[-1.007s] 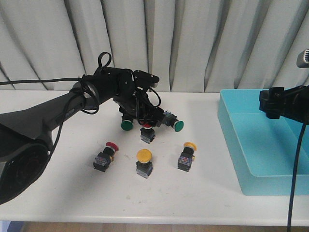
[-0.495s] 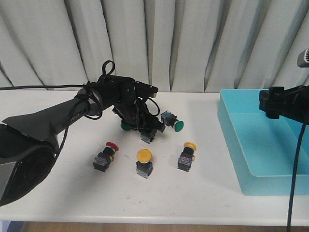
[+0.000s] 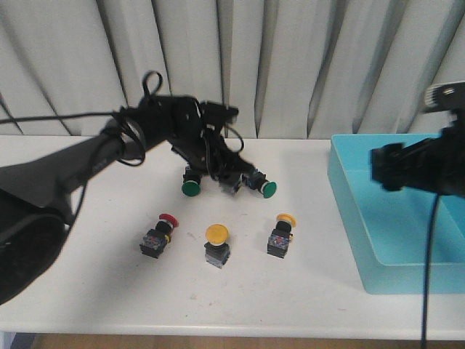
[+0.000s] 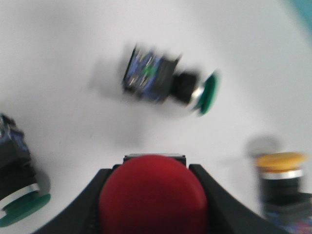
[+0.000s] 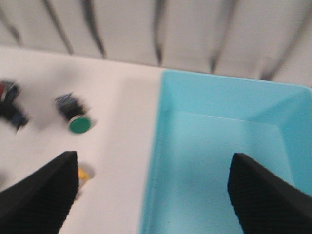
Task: Pick red and yellow buttons and place in box
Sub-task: 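Carry the red button toward the right gripper and close the right gripper on it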
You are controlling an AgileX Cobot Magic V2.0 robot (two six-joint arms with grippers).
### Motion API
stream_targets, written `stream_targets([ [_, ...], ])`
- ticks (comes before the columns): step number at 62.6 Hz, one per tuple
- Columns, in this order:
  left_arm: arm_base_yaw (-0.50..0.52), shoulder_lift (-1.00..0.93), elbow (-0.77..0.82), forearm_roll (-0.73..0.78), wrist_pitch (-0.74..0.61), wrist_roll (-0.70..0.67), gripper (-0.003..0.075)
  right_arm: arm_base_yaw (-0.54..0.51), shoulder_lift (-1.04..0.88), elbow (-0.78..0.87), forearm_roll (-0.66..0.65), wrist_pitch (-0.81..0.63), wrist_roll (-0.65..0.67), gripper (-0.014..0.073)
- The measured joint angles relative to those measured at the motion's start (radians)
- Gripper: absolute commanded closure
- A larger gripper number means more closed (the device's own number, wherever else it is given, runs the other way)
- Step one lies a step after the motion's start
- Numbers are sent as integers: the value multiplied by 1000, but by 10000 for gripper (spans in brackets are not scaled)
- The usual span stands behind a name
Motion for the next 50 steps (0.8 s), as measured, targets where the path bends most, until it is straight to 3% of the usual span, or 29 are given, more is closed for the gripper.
stream_targets([
  [6,0,-79,0,-81,29,32,727,88,39,0,0,-1,-77,-1],
  [7,0,-132,0,-157,64,72,727,146,63,0,0,-7,-120,-1],
  [16,0,-224,0,-295,166,157,727,237,102,0,0,-30,-191,-1],
  [31,-11,-299,0,-392,280,188,727,256,97,0,21,-82,-207,1],
  [50,-103,-304,0,-451,297,188,727,297,29,0,27,-113,-211,1],
])
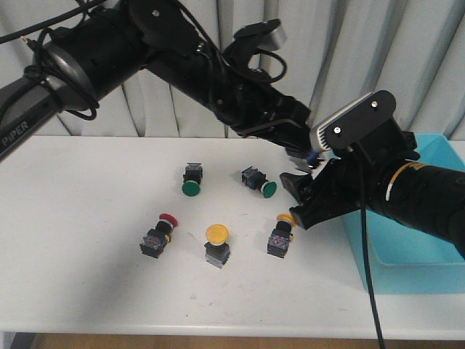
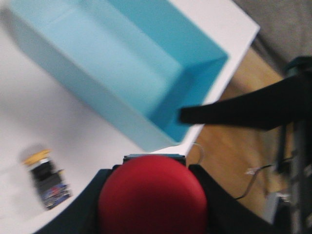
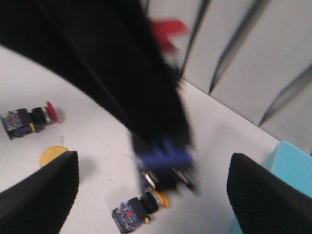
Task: Pick red and yellow buttons and place in box
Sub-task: 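Carry the red button toward the right gripper and close the right gripper on it, then open the left gripper and move the red button over the box with the right gripper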
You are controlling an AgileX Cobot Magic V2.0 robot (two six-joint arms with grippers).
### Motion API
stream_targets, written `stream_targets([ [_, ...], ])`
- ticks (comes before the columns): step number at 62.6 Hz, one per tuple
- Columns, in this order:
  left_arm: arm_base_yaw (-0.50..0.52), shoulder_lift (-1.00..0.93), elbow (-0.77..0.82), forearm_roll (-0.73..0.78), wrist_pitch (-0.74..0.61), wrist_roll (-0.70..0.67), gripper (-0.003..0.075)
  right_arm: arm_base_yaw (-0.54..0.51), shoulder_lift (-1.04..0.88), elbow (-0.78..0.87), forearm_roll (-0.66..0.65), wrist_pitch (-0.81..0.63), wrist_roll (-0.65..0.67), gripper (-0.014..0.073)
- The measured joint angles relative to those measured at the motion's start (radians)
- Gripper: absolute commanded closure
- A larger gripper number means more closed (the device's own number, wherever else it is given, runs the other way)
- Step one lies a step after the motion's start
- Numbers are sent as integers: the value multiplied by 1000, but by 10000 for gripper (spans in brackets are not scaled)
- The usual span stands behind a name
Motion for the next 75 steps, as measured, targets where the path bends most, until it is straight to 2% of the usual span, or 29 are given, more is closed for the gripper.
stream_targets([
  [10,-13,0,0,-56,4,1,727,16,-2,0,-10,-2,-1,20],
  [17,-13,-3,0,-62,18,1,727,16,-3,0,-15,-2,-1,85],
  [24,-13,-15,0,-66,30,0,727,16,-6,0,-15,-1,-1,258],
  [34,-13,-35,0,-61,65,0,723,15,-10,0,-18,-2,0,607],
  [48,-13,-37,0,-59,70,-2,691,15,-14,0,-4,-1,0,601],
  [56,-13,-40,0,-62,68,-2,626,15,-35,0,-2,15,0,599],
  [63,-17,-47,0,-61,64,-2,517,15,-52,1,-2,18,0,598],
  [75,-21,-50,-1,-47,59,-1,250,15,-56,1,-18,24,0,597],
])
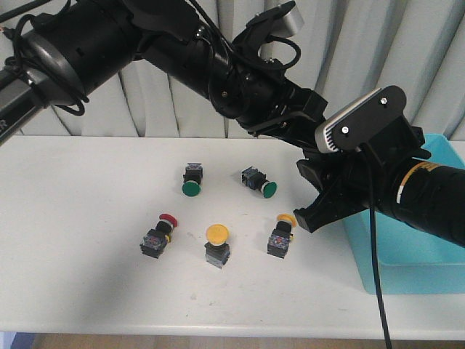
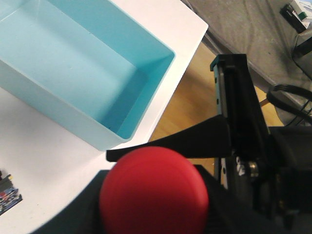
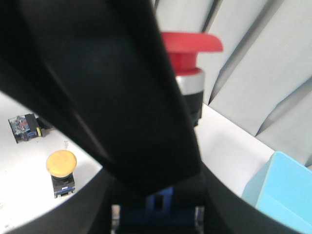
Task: Pick red and yellow buttons and place in box
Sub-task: 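Open the left gripper and move the red button over the box with the right gripper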
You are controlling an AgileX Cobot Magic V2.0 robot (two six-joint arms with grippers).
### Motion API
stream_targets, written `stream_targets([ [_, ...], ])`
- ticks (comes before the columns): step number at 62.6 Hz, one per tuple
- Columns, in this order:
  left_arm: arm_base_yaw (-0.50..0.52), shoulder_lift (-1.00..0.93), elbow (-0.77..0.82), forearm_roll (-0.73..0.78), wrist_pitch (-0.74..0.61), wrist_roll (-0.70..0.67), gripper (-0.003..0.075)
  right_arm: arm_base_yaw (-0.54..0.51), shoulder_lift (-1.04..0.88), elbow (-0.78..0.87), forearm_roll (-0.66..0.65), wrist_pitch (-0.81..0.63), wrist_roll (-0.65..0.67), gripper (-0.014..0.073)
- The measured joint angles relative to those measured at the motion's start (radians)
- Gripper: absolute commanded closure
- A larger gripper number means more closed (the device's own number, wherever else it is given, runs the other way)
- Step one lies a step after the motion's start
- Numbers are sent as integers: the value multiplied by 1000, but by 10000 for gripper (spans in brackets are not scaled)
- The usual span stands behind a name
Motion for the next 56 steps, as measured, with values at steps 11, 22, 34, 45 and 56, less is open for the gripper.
stream_targets([
  [11,2,0,0,25,-4,2,94,0,-5,0,-10,1,0,597],
  [22,4,-10,0,42,9,3,97,1,-7,0,-19,-1,0,597],
  [34,4,-77,0,53,39,25,145,-25,-7,0,-28,-4,8,597],
  [45,4,-156,0,95,55,52,200,-148,-7,0,-28,-6,70,597],
  [56,4,-226,0,334,56,45,341,-294,-7,0,-28,-9,136,595],
])
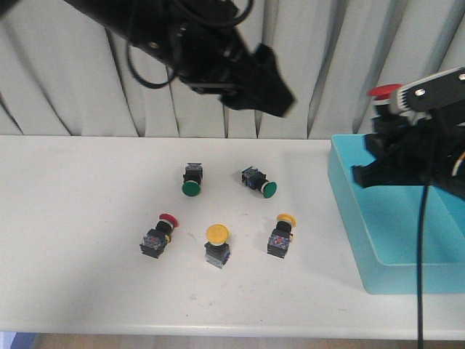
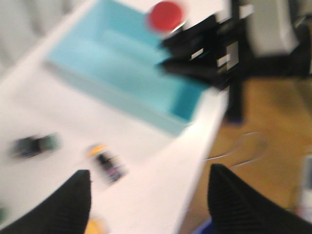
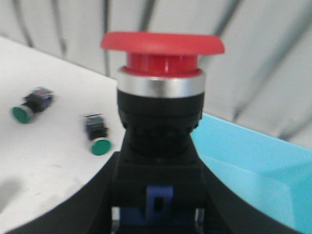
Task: Pick red and yellow buttons and place in box
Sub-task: 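Open the left gripper and move the red button over the box with the right gripper, then lower the red button into the blue box and open the right gripper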
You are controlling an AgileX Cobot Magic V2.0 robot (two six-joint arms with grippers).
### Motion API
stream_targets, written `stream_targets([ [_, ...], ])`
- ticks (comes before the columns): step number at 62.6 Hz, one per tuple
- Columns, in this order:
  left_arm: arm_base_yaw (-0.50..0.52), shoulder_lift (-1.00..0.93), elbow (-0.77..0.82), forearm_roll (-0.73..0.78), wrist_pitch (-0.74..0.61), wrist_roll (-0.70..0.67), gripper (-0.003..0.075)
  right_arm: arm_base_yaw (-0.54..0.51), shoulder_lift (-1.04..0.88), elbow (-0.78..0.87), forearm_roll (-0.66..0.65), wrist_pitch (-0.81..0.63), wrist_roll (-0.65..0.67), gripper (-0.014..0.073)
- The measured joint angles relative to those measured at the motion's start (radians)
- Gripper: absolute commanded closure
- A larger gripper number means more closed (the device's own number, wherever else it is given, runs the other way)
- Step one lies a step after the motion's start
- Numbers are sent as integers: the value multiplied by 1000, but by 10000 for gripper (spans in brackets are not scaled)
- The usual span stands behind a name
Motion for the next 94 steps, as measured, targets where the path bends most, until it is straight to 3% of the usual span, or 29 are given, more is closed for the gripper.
stream_targets([
  [15,0,-46,0,595,-2,-220,730,-161,66,-1,0,0,63,593],
  [24,5,-48,15,733,-16,-295,728,-219,187,-17,3,6,84,587],
  [52,5,-50,260,738,-81,-326,725,-237,661,-407,135,361,59,534],
  [68,5,-49,281,738,-91,-326,719,-237,867,-559,289,520,-98,340],
  [84,5,-49,281,738,-95,-353,708,-237,915,-587,325,534,-156,81],
  [94,5,-49,281,738,-98,-354,664,-237,898,-587,307,538,-159,37],
])
